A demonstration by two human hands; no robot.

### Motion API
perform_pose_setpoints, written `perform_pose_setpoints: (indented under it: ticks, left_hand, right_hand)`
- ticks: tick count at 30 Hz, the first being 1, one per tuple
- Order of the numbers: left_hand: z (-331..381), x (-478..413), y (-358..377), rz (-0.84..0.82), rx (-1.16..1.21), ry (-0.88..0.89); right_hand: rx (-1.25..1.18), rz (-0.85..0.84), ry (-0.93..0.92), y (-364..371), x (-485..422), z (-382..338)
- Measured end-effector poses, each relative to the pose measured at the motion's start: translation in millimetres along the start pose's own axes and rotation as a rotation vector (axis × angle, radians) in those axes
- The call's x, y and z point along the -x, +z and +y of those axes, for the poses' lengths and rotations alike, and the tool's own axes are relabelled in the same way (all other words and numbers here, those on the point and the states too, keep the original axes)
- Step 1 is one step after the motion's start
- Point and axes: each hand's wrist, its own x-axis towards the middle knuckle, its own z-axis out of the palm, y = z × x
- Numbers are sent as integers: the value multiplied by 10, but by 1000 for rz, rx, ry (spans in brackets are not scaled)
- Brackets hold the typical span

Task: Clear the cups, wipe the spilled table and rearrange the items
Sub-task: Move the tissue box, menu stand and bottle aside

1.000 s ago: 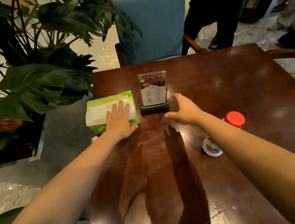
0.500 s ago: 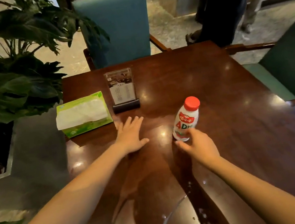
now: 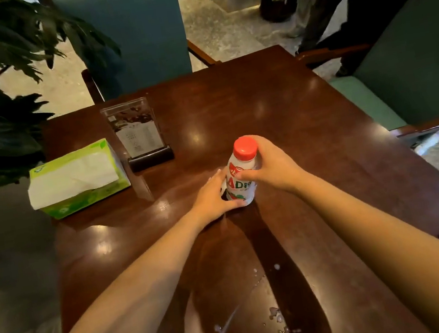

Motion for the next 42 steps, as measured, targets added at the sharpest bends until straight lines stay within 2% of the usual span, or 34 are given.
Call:
perform_pose_setpoints:
  ticks: [4, 14, 23, 30, 36, 42]
  left_hand:
    - [-30, -97, 0, -10, 131, -41]
    - [-89, -217, -76, -27, 423, -62]
    - [-232, -500, -576, 139, 473, -87]
    - [-462, -594, -887, 225, 439, -147]
    - [-710, -530, -1000, 204, 138, -223]
    - [-803, -428, -1095, 191, 37, -237]
  right_hand:
    - [-27, -142, 55, -80, -62, 13]
    - [1, -150, 63, -173, -326, -41]
    - [-18, -210, 3, -229, -1060, -418]
    - [-24, -200, -21, -96, -1727, -541]
    - [-14, -168, 6, 137, -2030, -405]
    - [-71, -152, 15, 281, -2067, -261]
